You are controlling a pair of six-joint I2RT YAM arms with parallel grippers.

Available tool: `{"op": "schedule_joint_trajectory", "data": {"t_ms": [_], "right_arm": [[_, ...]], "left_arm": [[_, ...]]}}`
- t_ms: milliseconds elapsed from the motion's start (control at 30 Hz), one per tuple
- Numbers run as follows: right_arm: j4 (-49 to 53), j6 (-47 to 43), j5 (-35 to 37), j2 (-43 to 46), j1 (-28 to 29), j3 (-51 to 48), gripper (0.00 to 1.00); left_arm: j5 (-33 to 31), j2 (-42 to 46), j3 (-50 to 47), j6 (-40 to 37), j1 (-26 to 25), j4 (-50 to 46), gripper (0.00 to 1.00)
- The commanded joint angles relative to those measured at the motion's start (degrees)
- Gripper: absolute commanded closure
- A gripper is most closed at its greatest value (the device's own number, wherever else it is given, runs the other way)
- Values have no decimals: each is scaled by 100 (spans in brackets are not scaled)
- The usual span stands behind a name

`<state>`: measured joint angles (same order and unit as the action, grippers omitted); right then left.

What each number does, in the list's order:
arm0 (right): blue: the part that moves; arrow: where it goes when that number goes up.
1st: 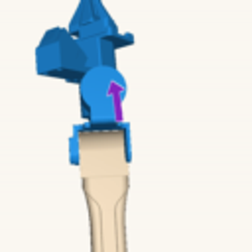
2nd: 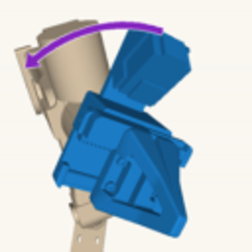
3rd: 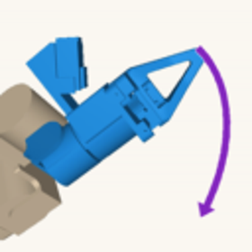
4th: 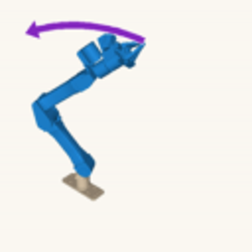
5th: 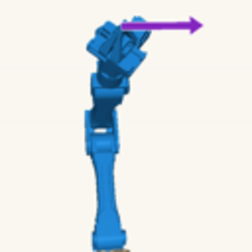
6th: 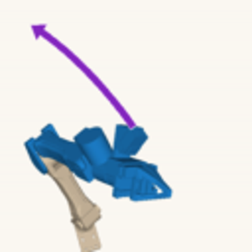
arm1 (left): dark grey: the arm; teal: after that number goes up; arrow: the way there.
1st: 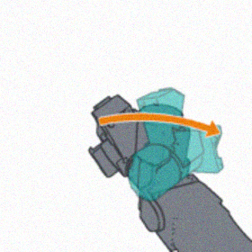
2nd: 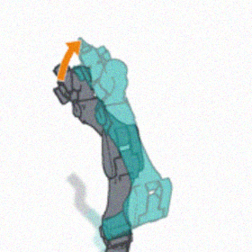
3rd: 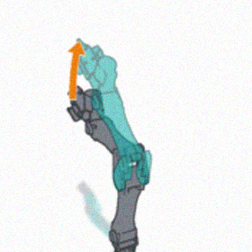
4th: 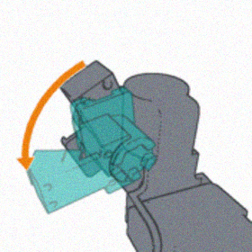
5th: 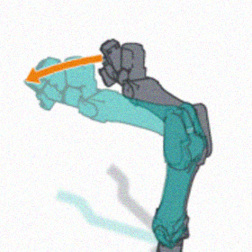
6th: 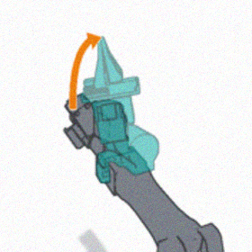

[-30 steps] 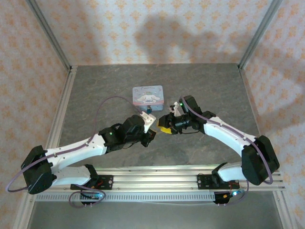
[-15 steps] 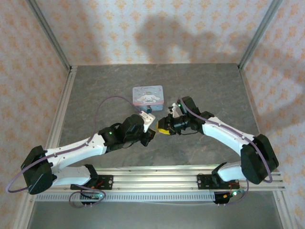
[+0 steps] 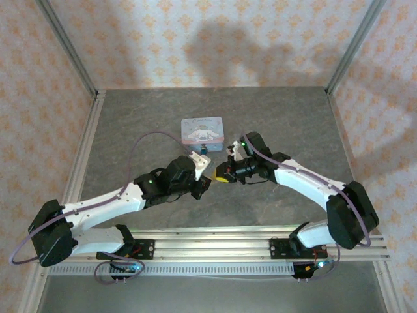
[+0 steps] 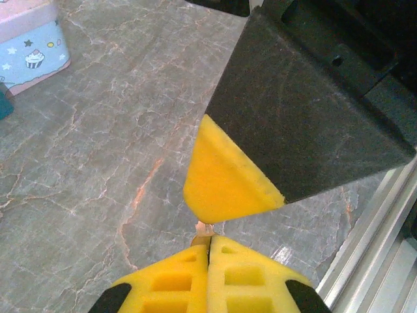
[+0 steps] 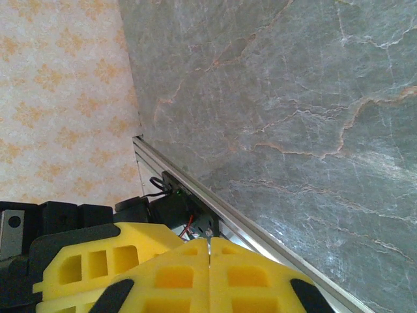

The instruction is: Unlock a padlock with a key

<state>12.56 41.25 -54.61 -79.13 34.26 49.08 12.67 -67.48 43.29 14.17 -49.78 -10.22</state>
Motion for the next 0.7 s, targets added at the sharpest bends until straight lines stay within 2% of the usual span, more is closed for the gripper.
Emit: {"op": "schedule_joint_trajectory", "data": {"t_ms": [0,33,100,167,233,333,433,567,667], "right_arm": [[-352,-166,290,134,6,0,100],[-334,-270,409,214,2,-12,100],[-135,-693,628,381,2,16,100],[183,-1208,903,538,2,119,100],[502,-1780,1125,642,2,279,100],[827,-2545,1268,697,4,545,100],[866,-2970,1123,693,9,745,100],[845,-3495,817,760,30,899,100],[760,-3857,486,875,37,915,100]], "left_arm": [[-156,277,-102,165,48,-14,87],[-265,311,-91,241,67,-95,72],[-440,349,-40,443,93,-331,50],[-663,375,48,634,108,-590,40],[-936,396,160,794,106,-901,37],[-944,483,295,748,117,-1296,36],[-298,793,222,620,220,-1179,34],[672,1547,-218,806,524,-249,34],[1051,1955,-338,827,710,29,34]]}}
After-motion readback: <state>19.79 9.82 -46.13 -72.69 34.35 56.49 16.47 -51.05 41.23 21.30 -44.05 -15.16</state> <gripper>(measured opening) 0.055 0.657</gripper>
